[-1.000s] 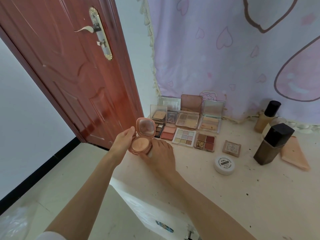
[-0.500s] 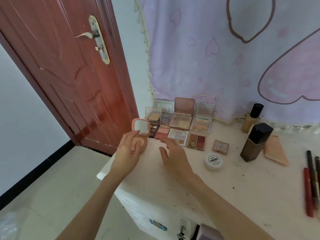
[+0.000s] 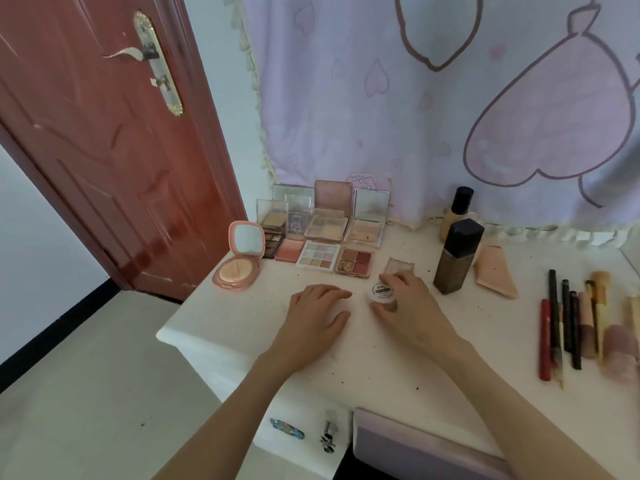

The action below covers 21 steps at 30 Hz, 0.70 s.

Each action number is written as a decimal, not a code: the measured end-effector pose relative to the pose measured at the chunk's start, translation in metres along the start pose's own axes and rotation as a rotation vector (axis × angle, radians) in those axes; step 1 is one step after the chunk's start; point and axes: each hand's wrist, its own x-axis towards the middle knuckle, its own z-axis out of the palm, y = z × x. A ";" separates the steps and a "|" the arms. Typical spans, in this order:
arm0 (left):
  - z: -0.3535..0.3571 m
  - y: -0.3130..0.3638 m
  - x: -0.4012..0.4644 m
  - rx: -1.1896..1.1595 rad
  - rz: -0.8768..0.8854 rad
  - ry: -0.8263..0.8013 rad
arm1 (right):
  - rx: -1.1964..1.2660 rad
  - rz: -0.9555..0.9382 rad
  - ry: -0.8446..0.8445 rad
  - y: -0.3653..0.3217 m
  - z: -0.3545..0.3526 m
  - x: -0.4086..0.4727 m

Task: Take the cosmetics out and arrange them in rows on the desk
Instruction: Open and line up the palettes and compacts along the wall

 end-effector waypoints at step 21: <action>0.008 0.013 0.001 -0.230 0.228 0.116 | 1.176 0.002 -0.345 -0.006 -0.001 0.002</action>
